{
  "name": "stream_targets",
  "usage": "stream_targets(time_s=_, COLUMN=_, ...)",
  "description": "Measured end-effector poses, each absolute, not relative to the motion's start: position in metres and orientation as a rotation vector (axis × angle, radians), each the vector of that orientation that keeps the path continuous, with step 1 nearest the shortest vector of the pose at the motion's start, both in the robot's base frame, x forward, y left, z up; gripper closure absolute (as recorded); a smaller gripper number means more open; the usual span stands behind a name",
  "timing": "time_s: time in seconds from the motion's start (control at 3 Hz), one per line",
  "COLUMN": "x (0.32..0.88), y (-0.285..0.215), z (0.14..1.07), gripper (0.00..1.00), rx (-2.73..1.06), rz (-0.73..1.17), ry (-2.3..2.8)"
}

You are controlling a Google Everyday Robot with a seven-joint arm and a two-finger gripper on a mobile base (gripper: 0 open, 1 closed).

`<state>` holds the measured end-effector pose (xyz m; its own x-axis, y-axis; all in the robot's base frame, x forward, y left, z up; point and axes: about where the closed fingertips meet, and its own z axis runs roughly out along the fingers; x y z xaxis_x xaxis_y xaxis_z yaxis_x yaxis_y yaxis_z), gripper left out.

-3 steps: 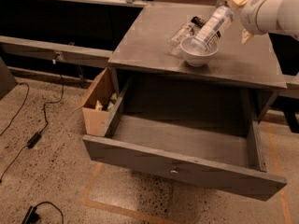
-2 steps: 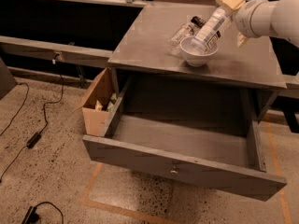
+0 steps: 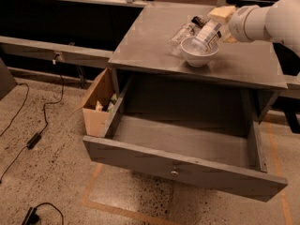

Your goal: Pick blue plastic bottle from white bowl and place on counter

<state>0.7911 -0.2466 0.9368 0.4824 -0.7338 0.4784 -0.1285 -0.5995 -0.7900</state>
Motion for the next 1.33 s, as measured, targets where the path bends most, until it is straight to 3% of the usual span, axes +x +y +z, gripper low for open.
stream_targets(time_s=0.33, x=0.782, y=-0.245, z=0.931, gripper=0.73, rx=-2.062, rz=-1.092, ry=0.700)
stream_targets(time_s=0.67, x=0.773, y=-0.245, z=0.944, gripper=0.96, rx=-2.027, rz=-1.136, ry=0.742)
stream_targets(time_s=1.33, x=0.767, y=-0.260, z=1.011, gripper=1.00, rx=-1.785, rz=-1.337, ry=0.858)
